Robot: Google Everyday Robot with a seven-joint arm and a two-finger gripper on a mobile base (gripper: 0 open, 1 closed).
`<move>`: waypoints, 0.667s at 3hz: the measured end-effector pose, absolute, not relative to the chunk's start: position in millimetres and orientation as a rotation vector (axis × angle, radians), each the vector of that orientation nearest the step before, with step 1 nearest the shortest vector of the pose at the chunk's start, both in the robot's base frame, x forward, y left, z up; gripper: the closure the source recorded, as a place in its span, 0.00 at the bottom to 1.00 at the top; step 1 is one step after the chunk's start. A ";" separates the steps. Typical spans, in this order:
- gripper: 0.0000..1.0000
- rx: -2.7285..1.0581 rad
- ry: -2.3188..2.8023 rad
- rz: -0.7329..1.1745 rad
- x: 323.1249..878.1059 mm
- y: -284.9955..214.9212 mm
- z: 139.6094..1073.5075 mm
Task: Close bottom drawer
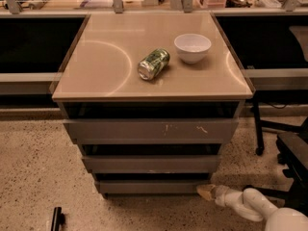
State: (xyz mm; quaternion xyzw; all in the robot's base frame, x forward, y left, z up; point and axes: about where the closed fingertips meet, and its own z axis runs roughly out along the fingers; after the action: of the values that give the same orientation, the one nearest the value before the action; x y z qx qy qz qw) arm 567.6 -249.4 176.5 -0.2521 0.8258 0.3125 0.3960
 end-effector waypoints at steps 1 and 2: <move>1.00 -0.618 2.101 0.739 575.6 -254.7 175.6; 1.00 -0.612 2.113 0.720 576.1 -257.2 174.8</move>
Offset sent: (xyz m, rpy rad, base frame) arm 0.0105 -0.0175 -0.0013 -0.0677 -0.0057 -0.0709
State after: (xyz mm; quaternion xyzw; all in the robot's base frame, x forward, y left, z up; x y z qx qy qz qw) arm 576.1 -257.2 174.8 -0.2421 0.8360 0.2850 0.4017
